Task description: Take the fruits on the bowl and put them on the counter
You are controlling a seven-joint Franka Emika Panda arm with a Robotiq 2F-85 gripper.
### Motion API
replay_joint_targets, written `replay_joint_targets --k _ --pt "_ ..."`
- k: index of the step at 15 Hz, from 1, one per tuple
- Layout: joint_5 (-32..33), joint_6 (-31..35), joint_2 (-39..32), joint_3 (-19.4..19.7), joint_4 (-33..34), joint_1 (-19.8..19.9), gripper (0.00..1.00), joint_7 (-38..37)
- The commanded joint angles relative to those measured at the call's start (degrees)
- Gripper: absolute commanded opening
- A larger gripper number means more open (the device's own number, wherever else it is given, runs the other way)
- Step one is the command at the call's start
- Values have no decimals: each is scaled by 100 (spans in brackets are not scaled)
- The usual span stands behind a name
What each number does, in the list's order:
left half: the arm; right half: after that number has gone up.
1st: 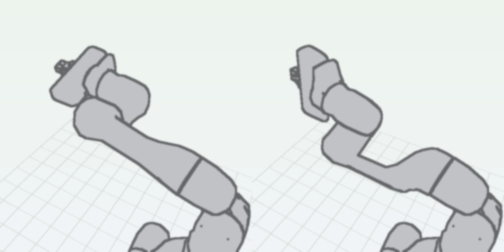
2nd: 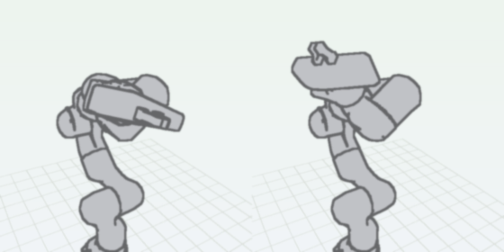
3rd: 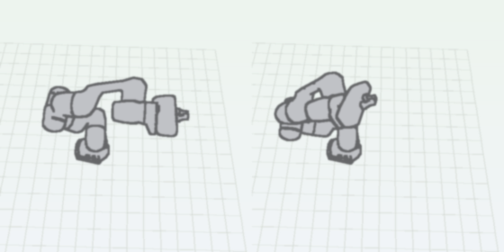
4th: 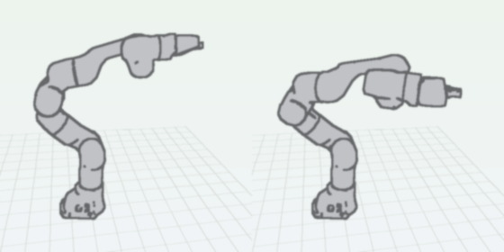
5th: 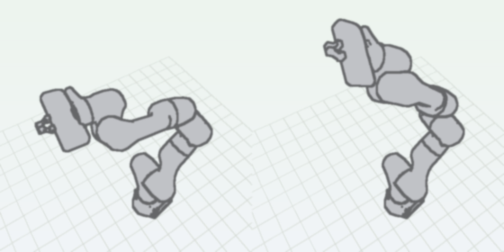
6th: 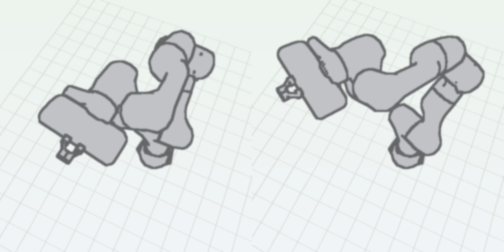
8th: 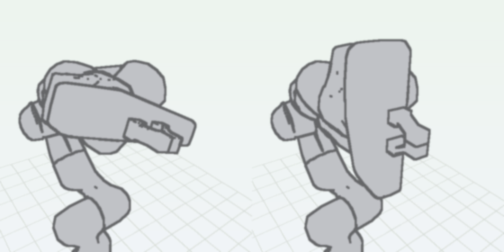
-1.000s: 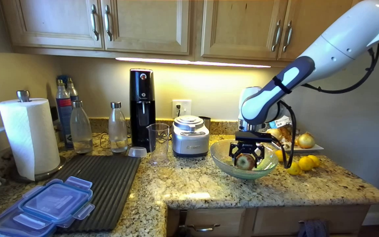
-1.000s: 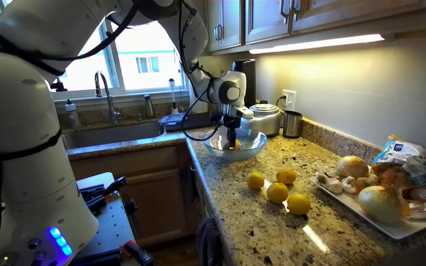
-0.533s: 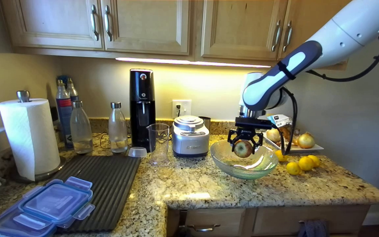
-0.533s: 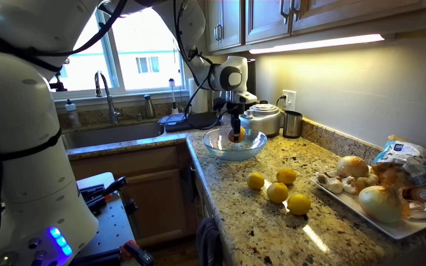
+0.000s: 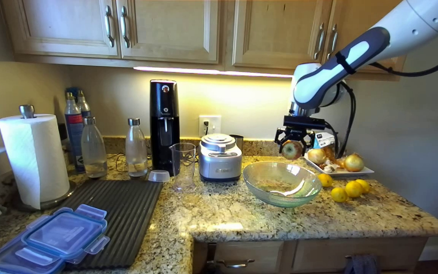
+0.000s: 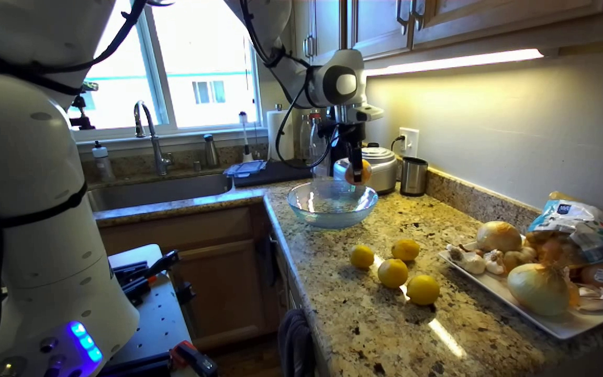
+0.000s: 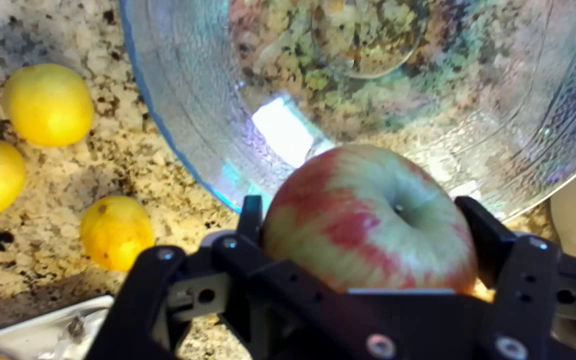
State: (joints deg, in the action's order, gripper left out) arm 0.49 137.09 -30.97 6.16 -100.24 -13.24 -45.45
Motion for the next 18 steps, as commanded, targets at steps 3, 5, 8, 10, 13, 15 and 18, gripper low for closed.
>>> replay_joint_targets --k 3,5,8,10,13,15,18 --pt "378 114 504 412 -551 169 68 -498" --pt "429 130 498 524 -649 273 68 -651" --pt "417 143 423 618 -821 441 68 -807" --pt "361 173 362 627 -965 554 68 -849" --pt "235 290 264 570 -1153 712 68 -874" --pt "56 385 167 495 -1235 818 68 -813" --pt "-222 625 -72 414 -1269 897 68 -761"
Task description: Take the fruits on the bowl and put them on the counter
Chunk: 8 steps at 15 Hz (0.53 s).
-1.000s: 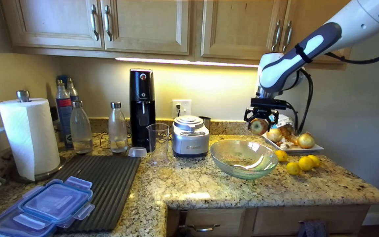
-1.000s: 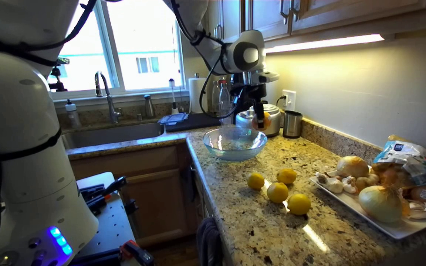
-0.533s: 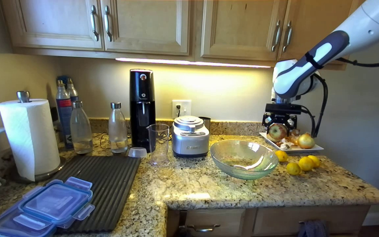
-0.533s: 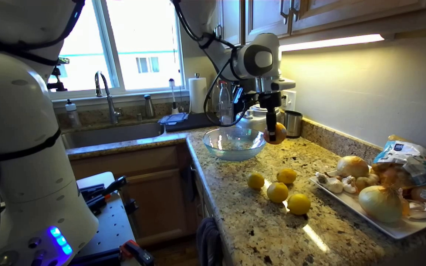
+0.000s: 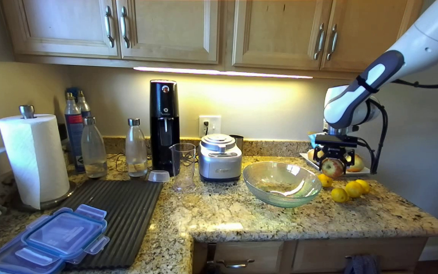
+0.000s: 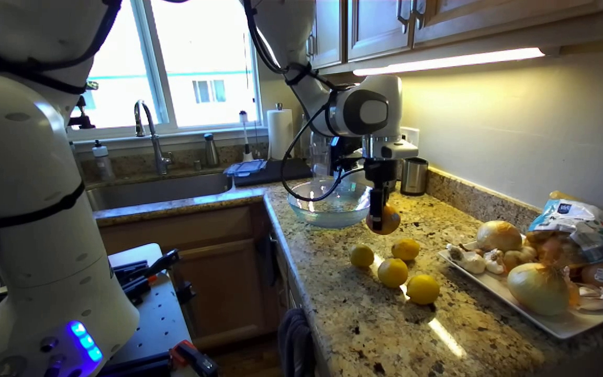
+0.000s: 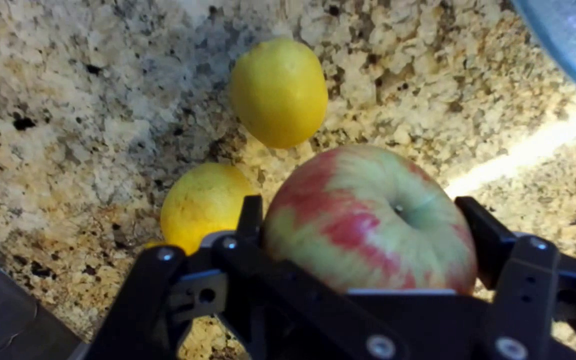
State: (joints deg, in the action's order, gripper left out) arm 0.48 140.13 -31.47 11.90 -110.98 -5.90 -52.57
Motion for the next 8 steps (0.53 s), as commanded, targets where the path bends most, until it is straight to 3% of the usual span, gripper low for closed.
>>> replay_joint_targets --k 1,8 --pt "-309 494 -129 -186 -187 173 68 -23" --pt "-699 1188 -667 -343 25 110 68 74"
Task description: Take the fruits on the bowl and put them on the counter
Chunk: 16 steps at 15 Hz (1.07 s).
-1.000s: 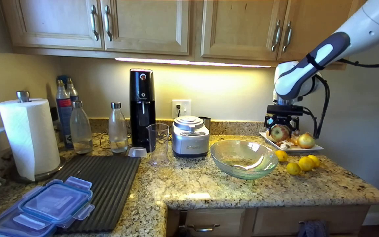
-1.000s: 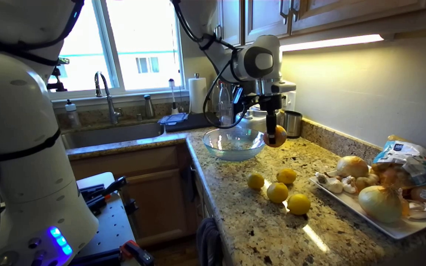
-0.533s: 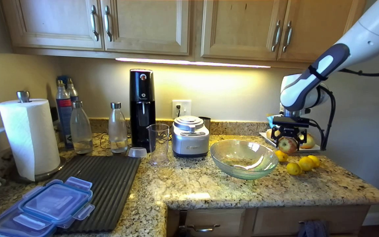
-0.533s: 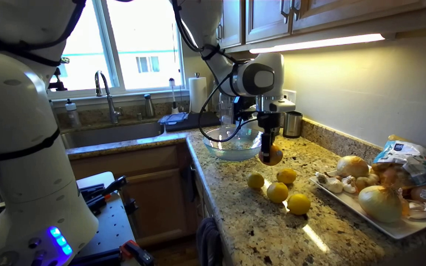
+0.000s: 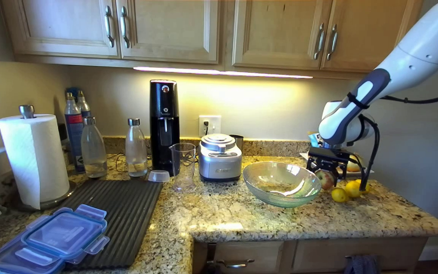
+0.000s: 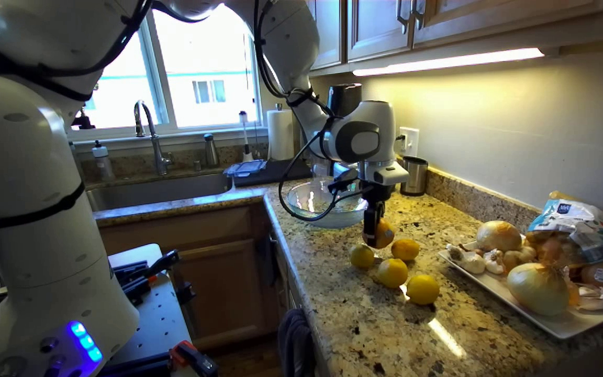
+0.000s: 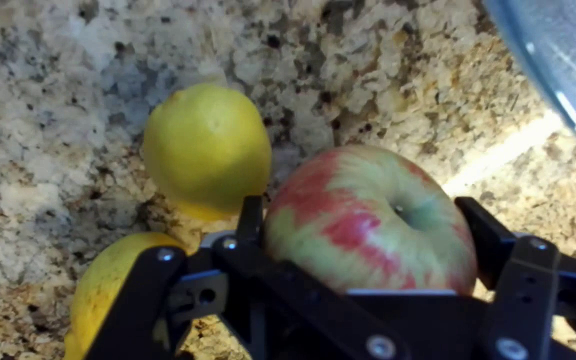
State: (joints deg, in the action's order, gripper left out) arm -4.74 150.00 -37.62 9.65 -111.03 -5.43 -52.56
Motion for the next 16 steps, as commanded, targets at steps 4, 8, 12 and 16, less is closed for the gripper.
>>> replay_joint_targets --k 4,8,12,16 --pt "-258 279 -212 -186 162 53 68 125" --pt "-151 201 -204 -64 149 -69 68 39" --pt "4 154 -32 106 -20 -250 99 -51" --pt "24 131 125 157 -109 -326 100 -31"
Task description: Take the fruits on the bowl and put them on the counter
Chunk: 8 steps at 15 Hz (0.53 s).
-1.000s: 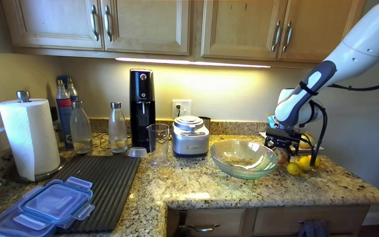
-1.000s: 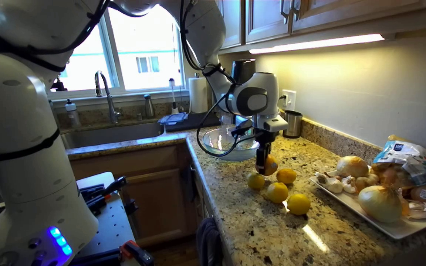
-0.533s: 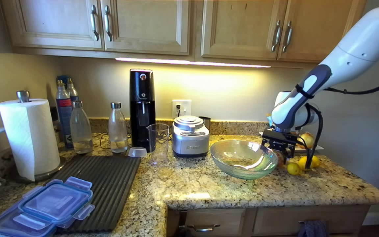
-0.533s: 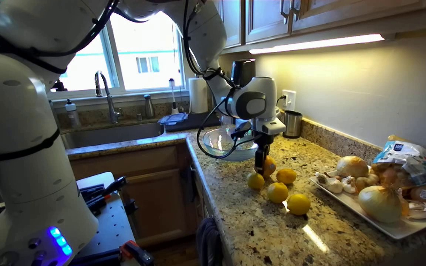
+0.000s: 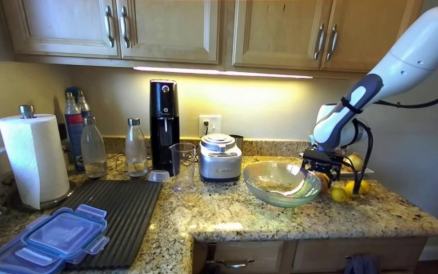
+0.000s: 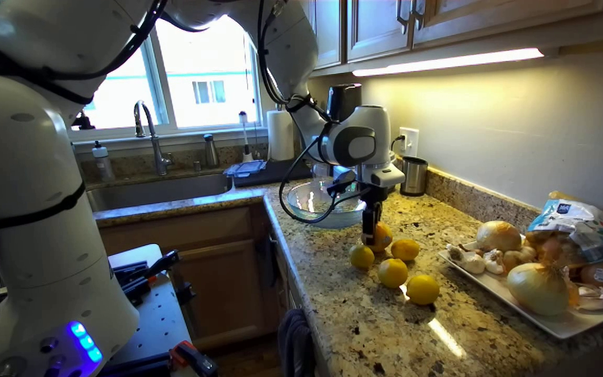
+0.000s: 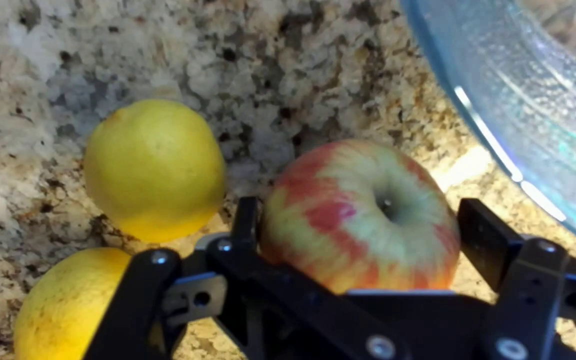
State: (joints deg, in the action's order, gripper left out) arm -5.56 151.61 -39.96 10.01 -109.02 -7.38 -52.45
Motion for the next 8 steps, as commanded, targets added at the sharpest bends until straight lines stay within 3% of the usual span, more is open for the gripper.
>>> replay_joint_targets --k 1,8 --pt "99 -41 390 121 -315 -138 100 -45" --pt "315 -107 753 288 -463 -333 100 -166"
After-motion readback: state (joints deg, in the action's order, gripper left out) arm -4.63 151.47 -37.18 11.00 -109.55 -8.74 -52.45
